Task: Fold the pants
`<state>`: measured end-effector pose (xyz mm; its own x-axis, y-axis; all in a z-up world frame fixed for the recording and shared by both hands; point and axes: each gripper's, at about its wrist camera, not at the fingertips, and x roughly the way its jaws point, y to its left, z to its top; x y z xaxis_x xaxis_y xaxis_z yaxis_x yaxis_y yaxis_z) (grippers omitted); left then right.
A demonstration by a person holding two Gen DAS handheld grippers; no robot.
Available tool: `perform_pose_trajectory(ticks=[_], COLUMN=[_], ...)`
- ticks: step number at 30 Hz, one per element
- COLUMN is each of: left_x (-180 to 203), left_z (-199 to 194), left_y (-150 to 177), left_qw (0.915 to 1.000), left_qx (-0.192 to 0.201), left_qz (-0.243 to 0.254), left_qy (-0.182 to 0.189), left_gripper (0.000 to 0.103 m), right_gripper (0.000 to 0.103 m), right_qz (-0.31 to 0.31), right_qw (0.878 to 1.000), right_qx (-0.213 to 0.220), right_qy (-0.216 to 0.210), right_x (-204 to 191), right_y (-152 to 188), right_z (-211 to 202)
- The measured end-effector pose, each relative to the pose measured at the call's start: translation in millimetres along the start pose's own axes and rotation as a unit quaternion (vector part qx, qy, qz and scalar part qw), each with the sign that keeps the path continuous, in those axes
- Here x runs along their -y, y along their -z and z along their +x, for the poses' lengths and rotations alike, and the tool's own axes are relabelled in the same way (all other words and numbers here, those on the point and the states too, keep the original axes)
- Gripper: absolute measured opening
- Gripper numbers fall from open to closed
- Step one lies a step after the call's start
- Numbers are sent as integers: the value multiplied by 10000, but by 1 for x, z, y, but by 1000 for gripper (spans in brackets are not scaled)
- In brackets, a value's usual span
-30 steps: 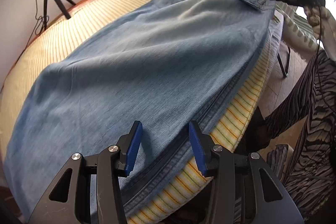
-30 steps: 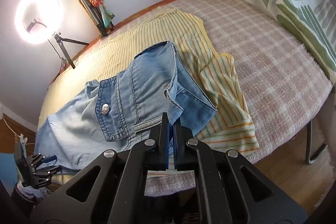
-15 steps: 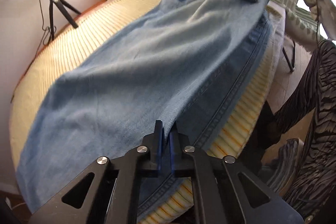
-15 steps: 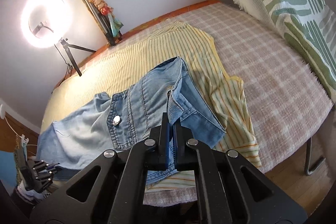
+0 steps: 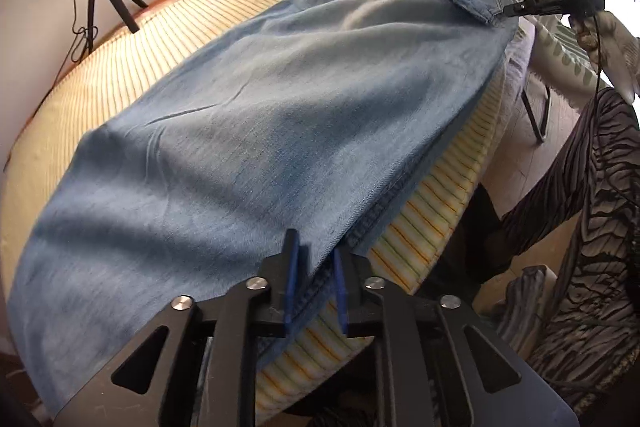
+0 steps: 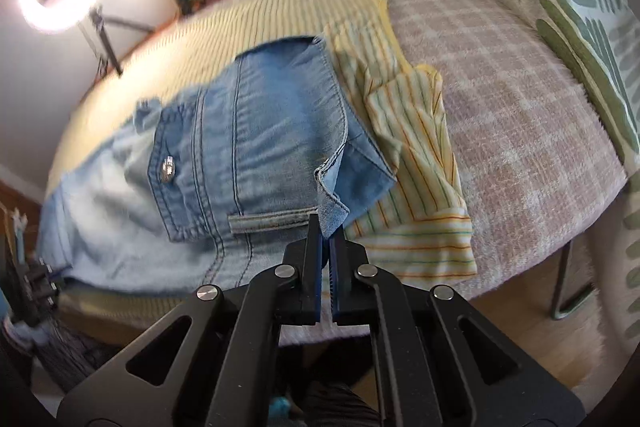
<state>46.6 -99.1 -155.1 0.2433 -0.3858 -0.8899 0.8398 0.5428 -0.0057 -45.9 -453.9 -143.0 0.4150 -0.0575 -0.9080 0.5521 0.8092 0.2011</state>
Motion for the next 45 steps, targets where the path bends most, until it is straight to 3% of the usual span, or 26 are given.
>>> perform_pose_trajectory(ticks=[4,7,8,12,13,17,20,27,32,37,45], left_x=[-11,-22,-26,-30,-31,-28,-22,-16,-17,-17,-15], left_z=[-27,-43,-45,-41,-39,-26,-13,29,67,92,101], left_y=[-7,-15,-20,-39,-43,-72,-99,-165,-200,-208,-197], left_qw=[9984,9951,9944,9933,9929,9926,9935,9923,9912,9921,9905], left_qx=[324,657,722,830,857,901,862,785,639,502,547], left_qz=[-378,-698,-754,-803,-828,-797,-675,-571,-719,-822,-986], left_qy=[259,227,174,24,57,175,305,767,913,801,782], left_gripper=[34,34,34,34,34,34,34,34,34,34,34], right_gripper=[18,20,21,49,51,52,53,54,68,68,68], right_qz=[-397,-756,-851,-1133,-1222,-1133,-537,-510,-582,-568,-596], right_qw=[9985,9940,9927,9892,9882,9910,9941,9792,9663,9571,9585], right_qx=[102,517,708,927,920,678,350,-41,-54,88,-23], right_qy=[354,595,477,100,-26,-231,-875,-1963,-2507,-2839,-2788], right_x=[-10,-25,-30,-44,-45,-30,1,24,25,31,23], right_y=[-6,-19,-26,-67,-79,-121,-147,-165,-161,-155,-149], right_z=[-20,-43,-52,-53,-47,-7,29,91,104,94,102])
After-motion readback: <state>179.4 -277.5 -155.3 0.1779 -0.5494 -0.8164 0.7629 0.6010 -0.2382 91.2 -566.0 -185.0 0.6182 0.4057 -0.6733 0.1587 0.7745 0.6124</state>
